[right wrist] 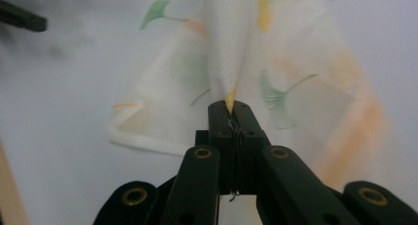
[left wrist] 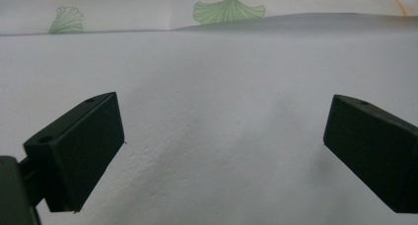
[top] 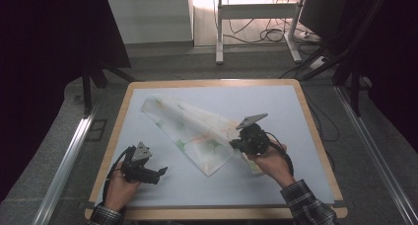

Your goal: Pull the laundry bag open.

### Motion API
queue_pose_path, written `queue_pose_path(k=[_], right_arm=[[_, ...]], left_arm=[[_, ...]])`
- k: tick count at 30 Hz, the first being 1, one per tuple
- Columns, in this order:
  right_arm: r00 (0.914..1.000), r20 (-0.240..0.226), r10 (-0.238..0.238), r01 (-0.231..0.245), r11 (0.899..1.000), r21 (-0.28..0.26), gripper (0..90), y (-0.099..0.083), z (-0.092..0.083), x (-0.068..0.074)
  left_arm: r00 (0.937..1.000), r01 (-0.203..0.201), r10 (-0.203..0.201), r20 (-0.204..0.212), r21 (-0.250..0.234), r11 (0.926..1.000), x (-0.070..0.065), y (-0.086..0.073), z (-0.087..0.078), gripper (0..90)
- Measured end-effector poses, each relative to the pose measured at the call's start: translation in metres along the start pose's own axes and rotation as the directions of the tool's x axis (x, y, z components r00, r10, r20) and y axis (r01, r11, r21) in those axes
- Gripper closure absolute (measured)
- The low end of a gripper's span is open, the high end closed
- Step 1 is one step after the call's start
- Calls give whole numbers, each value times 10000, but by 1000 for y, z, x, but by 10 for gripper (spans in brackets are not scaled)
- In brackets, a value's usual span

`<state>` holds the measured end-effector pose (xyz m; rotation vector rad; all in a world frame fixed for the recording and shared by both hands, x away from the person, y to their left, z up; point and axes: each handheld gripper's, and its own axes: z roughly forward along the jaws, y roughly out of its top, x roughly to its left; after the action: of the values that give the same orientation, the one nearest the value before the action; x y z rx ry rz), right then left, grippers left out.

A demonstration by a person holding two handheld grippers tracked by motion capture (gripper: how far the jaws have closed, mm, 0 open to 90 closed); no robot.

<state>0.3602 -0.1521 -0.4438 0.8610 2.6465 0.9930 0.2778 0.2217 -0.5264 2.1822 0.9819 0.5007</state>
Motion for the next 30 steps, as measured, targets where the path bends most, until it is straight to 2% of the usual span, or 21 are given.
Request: queue_pose_path(k=[1,4,6,7,8,9,10,11,16,23,24,25,27,30], right_arm=[[9999,122,30,-30,10000,-2,881,1,-3,-4],[9971,693,329,-330,9995,9,881,8,-14,-28],[9961,797,371,-373,9993,5,881,9,-15,-32],[9930,1053,543,-542,9985,-42,881,12,-19,-46],[9930,1053,543,-542,9985,-42,881,12,-19,-46],[9900,1223,706,-702,9975,-79,881,14,-21,-56],[9900,1223,706,-702,9975,-79,881,14,-21,-56],[9865,1420,818,-811,9967,-106,882,17,-23,-67],[9764,1873,1073,-1063,9942,-156,882,23,-25,-93],[9547,2442,1699,-1622,9854,-513,879,29,-27,-124],[9547,2442,1699,-1622,9854,-513,879,29,-27,-124],[9467,2632,1855,-1755,9826,-611,849,30,-25,-133],[9354,2850,2092,-1976,9778,-690,758,28,-22,-140],[9256,3148,2101,-2099,9771,-348,662,23,-17,-145]], left_arm=[[10000,-2,2,-12,2,10000,0,0,0,15],[10000,4,-4,-22,-3,10000,0,0,0,15],[10000,3,-3,-21,0,10000,0,0,0,14],[10000,0,0,-21,6,10000,0,0,0,14],[10000,0,0,-21,6,10000,0,0,0,14],[10000,0,0,-18,-3,10000,0,0,0,14],[10000,0,0,-18,-3,10000,0,0,0,14],[10000,2,-2,-14,-4,10000,0,0,0,14],[10000,-1,1,-6,2,10000,0,0,0,14],[10000,-30,30,11,26,10000,0,0,1,14],[10000,-30,30,11,26,10000,0,0,1,14],[10000,-36,36,-1,35,10000,0,0,1,14],[10000,-46,46,11,39,10000,0,0,1,14],[10000,-48,48,19,36,10000,0,0,1,14]])
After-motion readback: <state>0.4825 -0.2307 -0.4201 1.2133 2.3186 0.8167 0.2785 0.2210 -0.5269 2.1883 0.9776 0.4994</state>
